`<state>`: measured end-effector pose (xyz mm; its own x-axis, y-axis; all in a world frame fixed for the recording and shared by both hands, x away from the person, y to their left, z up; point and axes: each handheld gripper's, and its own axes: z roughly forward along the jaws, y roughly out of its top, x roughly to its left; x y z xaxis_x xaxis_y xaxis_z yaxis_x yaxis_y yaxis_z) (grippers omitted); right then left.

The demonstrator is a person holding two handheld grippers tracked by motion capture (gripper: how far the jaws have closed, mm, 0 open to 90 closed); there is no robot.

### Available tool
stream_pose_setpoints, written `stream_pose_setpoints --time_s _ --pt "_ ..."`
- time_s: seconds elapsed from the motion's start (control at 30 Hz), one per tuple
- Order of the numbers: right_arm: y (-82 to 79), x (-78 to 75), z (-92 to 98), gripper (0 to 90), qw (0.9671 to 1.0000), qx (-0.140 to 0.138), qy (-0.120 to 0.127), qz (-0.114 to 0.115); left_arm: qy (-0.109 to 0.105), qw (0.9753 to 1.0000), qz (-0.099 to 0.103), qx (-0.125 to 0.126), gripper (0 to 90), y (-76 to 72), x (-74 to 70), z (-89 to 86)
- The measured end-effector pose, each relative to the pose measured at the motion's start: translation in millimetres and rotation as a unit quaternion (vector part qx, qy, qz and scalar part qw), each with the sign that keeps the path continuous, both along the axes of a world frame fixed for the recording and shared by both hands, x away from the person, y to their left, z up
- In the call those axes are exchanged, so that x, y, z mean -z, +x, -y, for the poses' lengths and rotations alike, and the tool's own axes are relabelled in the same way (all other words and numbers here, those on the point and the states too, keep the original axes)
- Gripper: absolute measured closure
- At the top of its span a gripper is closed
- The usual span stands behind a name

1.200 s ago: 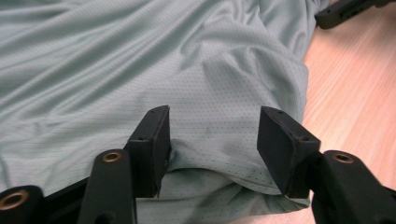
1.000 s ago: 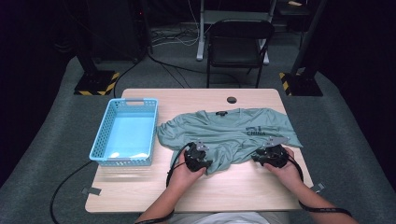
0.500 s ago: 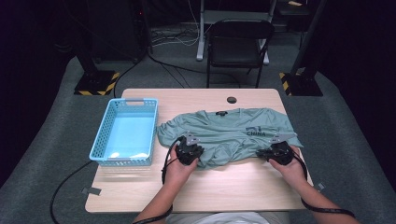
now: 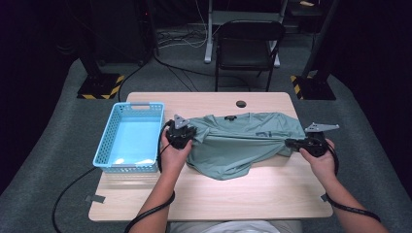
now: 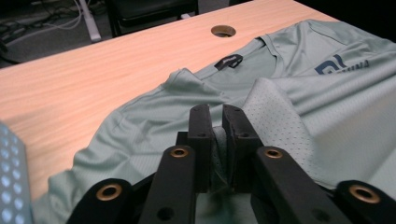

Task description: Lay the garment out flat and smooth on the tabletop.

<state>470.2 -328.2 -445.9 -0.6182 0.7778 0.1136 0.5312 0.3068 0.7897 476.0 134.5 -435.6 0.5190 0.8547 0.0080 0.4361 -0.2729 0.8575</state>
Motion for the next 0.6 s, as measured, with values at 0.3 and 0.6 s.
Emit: stream_pose_setpoints --time_s 0.3,0.6 --pt "-0.7 1.5 -26.1 64.0 0.9982 0.005 -0.044 0.041 0.000 0.9993 -0.028 0.025 55.9 -18.2 4.8 6.3" --pt "-22.2 38.8 -60.3 61.9 0.9938 -0.095 -0.054 -0.018 0.022 0.9943 -0.079 0.068 54.3 -40.9 40.6 15.0"
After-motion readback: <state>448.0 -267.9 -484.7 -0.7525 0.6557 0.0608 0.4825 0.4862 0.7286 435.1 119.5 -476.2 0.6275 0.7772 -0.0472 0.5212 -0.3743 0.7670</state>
